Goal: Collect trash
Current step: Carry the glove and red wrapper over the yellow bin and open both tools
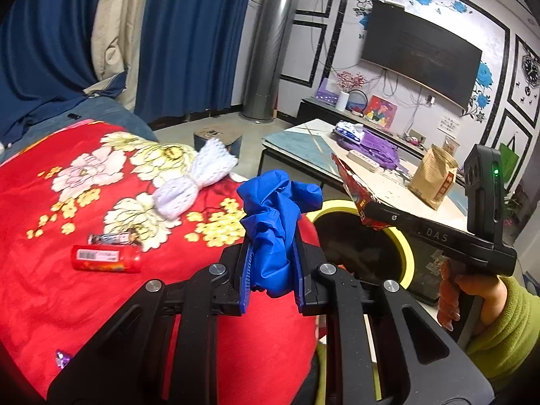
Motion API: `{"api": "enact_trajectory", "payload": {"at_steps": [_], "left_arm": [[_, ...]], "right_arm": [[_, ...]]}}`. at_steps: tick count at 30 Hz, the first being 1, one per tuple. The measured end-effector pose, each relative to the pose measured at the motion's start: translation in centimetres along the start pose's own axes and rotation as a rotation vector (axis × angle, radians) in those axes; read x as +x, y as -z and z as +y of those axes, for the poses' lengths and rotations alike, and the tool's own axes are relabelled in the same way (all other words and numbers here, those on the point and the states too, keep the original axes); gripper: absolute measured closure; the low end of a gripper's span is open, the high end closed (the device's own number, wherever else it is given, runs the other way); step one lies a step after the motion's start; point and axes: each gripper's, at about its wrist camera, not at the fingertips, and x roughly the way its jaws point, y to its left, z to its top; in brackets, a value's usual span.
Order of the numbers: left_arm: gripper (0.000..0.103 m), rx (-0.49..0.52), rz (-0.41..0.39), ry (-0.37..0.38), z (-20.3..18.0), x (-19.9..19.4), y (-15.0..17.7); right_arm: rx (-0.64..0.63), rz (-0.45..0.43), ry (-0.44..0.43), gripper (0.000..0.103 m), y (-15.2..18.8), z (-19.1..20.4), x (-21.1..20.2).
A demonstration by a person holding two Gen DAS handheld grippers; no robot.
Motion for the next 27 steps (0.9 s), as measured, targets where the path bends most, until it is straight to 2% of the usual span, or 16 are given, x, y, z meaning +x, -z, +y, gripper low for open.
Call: {"api": "enact_trajectory", "payload": {"at_steps": [10,19,27], "left_arm": [[0.090,0.031,0.030,0.056,-3.2,3.0,-0.4],[0.090,0.062,0.079,0.141,-7.0,6.6,0.3],[0.090,0.105,0.125,0.176,-9.9,9.3,0.9]], "right_arm": [[0.065,-0.039,0.077,0.092,-0.2,-4.6,-1.9],[0.140,-0.050,0.162,0.092,0.5,-9.1,-3.1],[0.191,-0.046,0.195,0.092,1.0,-11.9,-3.3]]}}
